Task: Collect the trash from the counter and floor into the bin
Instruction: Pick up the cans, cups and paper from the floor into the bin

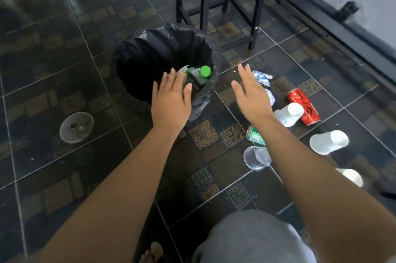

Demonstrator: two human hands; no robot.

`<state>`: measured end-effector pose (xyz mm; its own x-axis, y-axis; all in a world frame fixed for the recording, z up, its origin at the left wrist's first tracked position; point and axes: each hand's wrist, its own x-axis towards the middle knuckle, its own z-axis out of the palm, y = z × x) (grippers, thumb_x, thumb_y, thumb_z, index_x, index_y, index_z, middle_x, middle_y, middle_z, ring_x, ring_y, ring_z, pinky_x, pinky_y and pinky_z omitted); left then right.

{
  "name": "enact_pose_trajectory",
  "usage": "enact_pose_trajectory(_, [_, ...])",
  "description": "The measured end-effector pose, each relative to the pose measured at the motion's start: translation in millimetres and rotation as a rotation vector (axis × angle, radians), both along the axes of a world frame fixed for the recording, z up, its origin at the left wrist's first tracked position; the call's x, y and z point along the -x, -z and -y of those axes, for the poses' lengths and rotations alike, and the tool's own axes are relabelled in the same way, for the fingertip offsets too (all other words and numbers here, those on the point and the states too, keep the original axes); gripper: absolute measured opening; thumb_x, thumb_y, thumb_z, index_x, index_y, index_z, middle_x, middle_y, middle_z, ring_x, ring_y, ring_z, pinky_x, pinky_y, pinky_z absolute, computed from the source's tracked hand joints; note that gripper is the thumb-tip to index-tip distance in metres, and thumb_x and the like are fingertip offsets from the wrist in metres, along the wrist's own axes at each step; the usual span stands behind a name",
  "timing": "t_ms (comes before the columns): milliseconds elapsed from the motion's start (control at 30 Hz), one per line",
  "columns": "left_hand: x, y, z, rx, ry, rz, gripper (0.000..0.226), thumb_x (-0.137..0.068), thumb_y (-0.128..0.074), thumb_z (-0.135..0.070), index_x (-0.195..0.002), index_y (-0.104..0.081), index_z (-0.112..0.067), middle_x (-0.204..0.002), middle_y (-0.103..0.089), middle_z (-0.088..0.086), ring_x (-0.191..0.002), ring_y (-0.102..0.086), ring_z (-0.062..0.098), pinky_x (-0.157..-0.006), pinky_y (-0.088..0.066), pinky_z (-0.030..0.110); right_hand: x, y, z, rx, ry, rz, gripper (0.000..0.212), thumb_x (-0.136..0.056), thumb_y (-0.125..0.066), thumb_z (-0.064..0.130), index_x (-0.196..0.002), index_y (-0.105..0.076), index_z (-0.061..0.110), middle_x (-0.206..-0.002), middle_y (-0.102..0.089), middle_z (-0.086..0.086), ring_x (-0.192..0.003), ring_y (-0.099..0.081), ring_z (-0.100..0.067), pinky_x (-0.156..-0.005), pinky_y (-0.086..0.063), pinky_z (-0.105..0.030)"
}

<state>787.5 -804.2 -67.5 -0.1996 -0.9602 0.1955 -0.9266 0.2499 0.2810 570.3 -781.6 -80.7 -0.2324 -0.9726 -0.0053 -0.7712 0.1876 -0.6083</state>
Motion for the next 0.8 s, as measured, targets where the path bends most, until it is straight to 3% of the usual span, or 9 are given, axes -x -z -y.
enact_pose_trajectory(100, [38.4,6.4,-24.4,0.035,0.096,0.009,0.058,-0.102,-0.02,-0.041,-0.147,-0.041,-0.011,-0.152,-0.04,0.009,-0.144,-0.028,0.024,-0.118,-0.017,0.046,34.0,9.5,-35.7,-0.01,0.071,-0.036,0.055,-0.101,-0.038,0.045,-0.152,-0.025,0.031,-0.16,-0.023,0.005,-0.144,-0.029,-0.022,-0.116,-0.028,-0.045])
enact_pose_trajectory(267, [97.2,31.3,-65.3,0.06,0.284,-0.001,0.056,-0.101,-0.034,-0.039,-0.15,-0.035,-0.011,-0.158,-0.029,0.009,-0.147,-0.02,0.023,-0.119,-0.012,0.047,82.1,33.4,-100.0,-0.122,0.125,-0.11,0.055,-0.1,-0.043,0.037,-0.152,-0.026,0.027,-0.159,-0.027,0.0,-0.14,-0.036,-0.028,-0.114,-0.03,-0.045])
enact_pose_trajectory(333, [116.3,49.0,-82.5,-0.028,0.422,0.023,0.064,-0.1,-0.037,-0.045,-0.153,-0.025,-0.012,-0.161,-0.02,0.008,-0.149,-0.013,0.022,-0.12,-0.009,0.045,95.7,45.6,-120.7,-0.185,0.135,-0.134,0.057,-0.099,-0.047,0.035,-0.152,-0.026,0.026,-0.158,-0.03,-0.001,-0.136,-0.041,-0.03,-0.112,-0.033,-0.044])
enact_pose_trajectory(467, [146.3,85.8,-108.0,-0.255,0.657,0.212,0.08,-0.096,-0.036,-0.061,-0.156,-0.005,-0.018,-0.164,-0.002,0.004,-0.15,0.002,0.019,-0.121,-0.004,0.041,111.9,71.9,-144.7,-0.35,0.099,-0.208,0.066,-0.098,-0.051,0.033,-0.154,-0.019,0.026,-0.16,-0.023,-0.001,-0.144,-0.029,-0.026,-0.113,-0.027,-0.04])
enact_pose_trajectory(667, [161.4,119.8,-111.3,-0.375,0.74,0.21,0.081,-0.089,-0.054,-0.058,-0.153,-0.02,-0.023,-0.16,-0.023,0.005,-0.146,-0.022,0.024,-0.119,-0.019,0.042,121.0,113.2,-137.6,-0.489,-0.04,-0.385,0.075,-0.096,-0.053,0.04,-0.155,-0.01,0.025,-0.163,-0.012,-0.001,-0.149,-0.013,-0.024,-0.117,-0.02,-0.041])
enact_pose_trajectory(800, [159.4,126.8,-107.1,-0.382,0.741,0.132,0.068,-0.089,-0.065,-0.041,-0.146,-0.035,-0.023,-0.146,-0.045,0.003,-0.132,-0.044,0.022,-0.11,-0.037,0.037,119.4,138.4,-128.3,-0.47,-0.061,-0.53,0.08,-0.089,-0.064,0.038,-0.153,-0.02,0.022,-0.157,-0.03,-0.004,-0.144,-0.027,-0.029,-0.115,-0.025,-0.042])
